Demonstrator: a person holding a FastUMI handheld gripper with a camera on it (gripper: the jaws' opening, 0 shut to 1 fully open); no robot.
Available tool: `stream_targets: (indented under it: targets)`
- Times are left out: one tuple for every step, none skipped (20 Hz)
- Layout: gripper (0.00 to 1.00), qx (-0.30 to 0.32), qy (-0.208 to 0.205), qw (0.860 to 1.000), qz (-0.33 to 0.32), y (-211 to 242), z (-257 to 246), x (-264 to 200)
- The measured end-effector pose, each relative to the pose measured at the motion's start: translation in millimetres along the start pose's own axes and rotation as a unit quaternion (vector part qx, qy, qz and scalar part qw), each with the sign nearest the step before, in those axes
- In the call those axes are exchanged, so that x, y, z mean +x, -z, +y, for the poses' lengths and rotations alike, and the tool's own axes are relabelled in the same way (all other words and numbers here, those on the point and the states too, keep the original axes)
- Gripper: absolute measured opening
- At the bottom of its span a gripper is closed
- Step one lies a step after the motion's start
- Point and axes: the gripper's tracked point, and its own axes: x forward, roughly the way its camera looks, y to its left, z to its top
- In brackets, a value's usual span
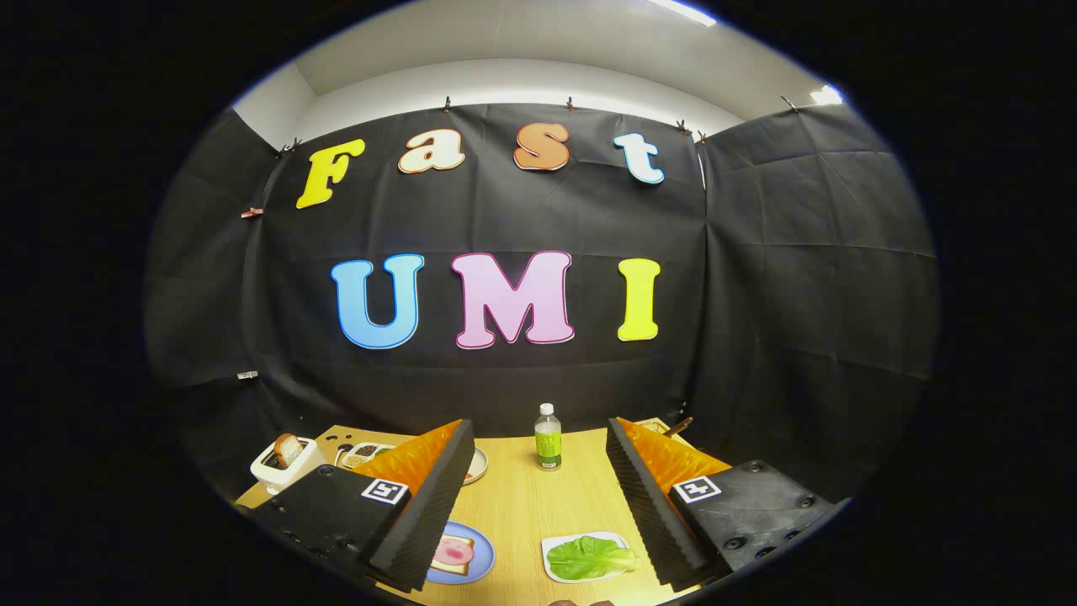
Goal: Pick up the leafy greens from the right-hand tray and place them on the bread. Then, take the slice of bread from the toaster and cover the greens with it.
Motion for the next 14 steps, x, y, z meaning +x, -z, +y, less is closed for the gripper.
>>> stream_targets:
  targets:
    - [0.98,0.000,-0.003,1.000,0.001,0,3,0]
    - [0.98,0.000,-0.004,1.000,0.000,0,5,0]
    - [0.98,0.000,-0.005,1.000,-0.001,-1,6,0]
    - [0.98,-0.001,-0.007,1.000,-0.002,-1,8,-1]
    - [0.98,-0.002,-0.008,1.000,-0.002,-1,8,-1]
    - [0.98,-0.003,-0.010,1.000,0.000,1,9,-1]
    - [0.98,-0.004,-0.012,1.000,0.002,3,10,-1]
    - [0.98,-0.004,-0.011,1.000,0.003,4,9,-1]
    - [0.98,-0.003,-0.011,1.000,0.006,6,8,-2]
    - [0.98,-0.001,-0.013,1.000,0.009,9,8,-1]
    - [0.98,0.002,-0.016,1.000,0.012,11,9,0]
    - [0.98,0.004,-0.018,1.000,0.017,15,8,0]
    - [0.98,0.006,-0.018,1.000,0.023,20,7,1]
    - [0.98,0.008,-0.017,0.999,0.029,24,5,3]
